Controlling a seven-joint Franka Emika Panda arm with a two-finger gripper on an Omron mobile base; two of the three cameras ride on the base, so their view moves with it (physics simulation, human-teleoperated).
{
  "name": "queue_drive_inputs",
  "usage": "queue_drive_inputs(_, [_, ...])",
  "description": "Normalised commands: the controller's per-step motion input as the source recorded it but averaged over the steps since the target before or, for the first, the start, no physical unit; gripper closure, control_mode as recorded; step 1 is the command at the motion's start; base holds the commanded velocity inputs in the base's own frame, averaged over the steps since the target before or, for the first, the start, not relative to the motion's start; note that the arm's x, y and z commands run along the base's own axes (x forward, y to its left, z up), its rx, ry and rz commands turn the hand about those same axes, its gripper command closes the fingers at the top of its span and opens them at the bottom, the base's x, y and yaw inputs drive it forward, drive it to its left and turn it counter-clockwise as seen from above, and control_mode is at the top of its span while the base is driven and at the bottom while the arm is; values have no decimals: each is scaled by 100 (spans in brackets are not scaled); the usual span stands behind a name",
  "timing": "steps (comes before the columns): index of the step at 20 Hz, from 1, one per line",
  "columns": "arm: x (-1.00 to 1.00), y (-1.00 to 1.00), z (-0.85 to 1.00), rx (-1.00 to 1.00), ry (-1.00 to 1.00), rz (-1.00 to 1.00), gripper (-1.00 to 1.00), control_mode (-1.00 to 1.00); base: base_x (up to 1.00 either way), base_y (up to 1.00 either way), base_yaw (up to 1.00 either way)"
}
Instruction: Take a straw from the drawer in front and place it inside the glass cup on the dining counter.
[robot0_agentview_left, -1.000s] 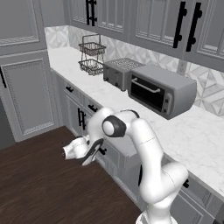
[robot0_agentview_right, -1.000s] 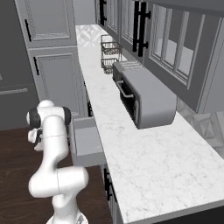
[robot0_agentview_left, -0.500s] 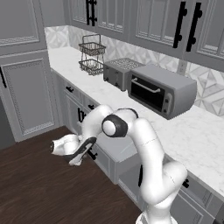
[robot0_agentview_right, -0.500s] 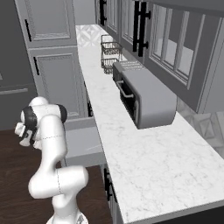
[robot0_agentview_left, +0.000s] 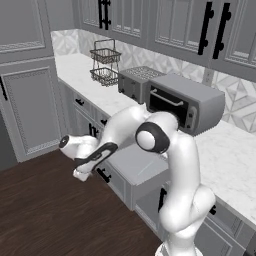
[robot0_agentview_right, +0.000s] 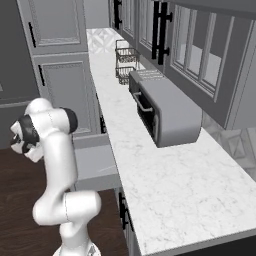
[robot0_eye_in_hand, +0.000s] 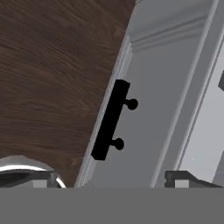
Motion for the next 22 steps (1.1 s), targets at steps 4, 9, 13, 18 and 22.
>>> queue_drive_inputs(4, [-12,-79,93,9,-15,0,-100,-100,0,0,0])
queue_drive_inputs(9, [18,-82,54,10,-3,0,-100,-100,0,0,0])
queue_drive_inputs(13, [41,-47,16,14,2,0,-100,-100,0,0,0])
queue_drive_inputs(18, [56,-21,-7,7,11,-1,-100,-100,0,0,0])
queue_drive_inputs(22, [66,-15,-23,1,21,-5,-100,-100,0,0,0])
